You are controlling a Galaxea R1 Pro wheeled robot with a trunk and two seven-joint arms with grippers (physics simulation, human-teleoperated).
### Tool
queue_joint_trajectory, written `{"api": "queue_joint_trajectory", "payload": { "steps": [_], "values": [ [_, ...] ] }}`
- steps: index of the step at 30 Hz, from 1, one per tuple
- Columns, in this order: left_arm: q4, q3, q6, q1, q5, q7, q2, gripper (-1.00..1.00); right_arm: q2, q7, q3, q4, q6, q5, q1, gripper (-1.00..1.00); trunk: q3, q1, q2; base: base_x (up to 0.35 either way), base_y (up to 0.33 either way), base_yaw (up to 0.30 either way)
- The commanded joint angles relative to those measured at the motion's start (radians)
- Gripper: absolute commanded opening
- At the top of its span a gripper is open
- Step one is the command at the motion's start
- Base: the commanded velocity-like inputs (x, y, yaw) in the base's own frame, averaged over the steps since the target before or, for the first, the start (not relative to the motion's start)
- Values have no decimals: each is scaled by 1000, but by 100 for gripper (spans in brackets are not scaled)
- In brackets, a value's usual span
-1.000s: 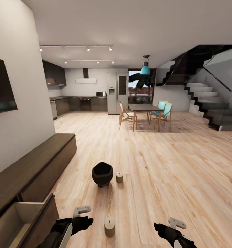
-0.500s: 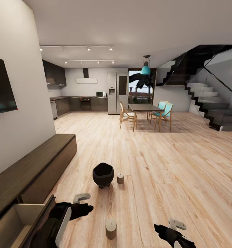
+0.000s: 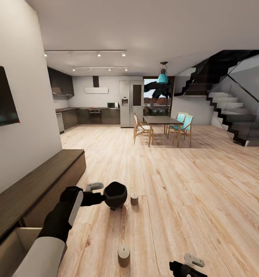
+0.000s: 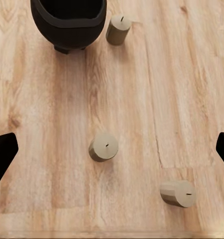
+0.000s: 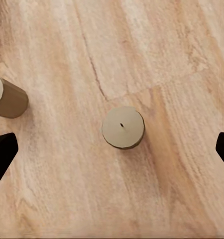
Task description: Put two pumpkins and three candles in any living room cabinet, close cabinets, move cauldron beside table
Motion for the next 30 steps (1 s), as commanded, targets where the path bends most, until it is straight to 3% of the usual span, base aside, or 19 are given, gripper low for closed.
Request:
{"api": "queue_joint_trajectory", "payload": {
  "steps": [1, 5, 13, 26, 30],
  "values": [
    [8, 3, 5, -4, 4, -1, 0, 100, 3, -14, 10, 1, 3, -8, -3, 100, -1, 0, -1, 0, 0, 0],
    [31, 2, 5, -10, 6, -3, 1, 100, 13, -27, 15, 36, 5, -9, -17, 100, -1, 0, -1, 0, 0, 0],
    [49, 2, 5, -12, 7, -2, 2, 100, 22, -31, 17, 197, 3, -9, -111, 100, -11, 11, -22, 0, 0, 0],
    [50, 3, 5, -12, 12, -8, 2, 100, 29, -30, 19, 212, -7, -7, -123, 100, -51, 61, -113, 0, 0, 0],
    [48, 3, 5, -11, 13, -9, 2, 100, 32, -30, 19, 210, -8, -5, -154, 100, -64, 77, -141, 0, 0, 0]
  ]
}}
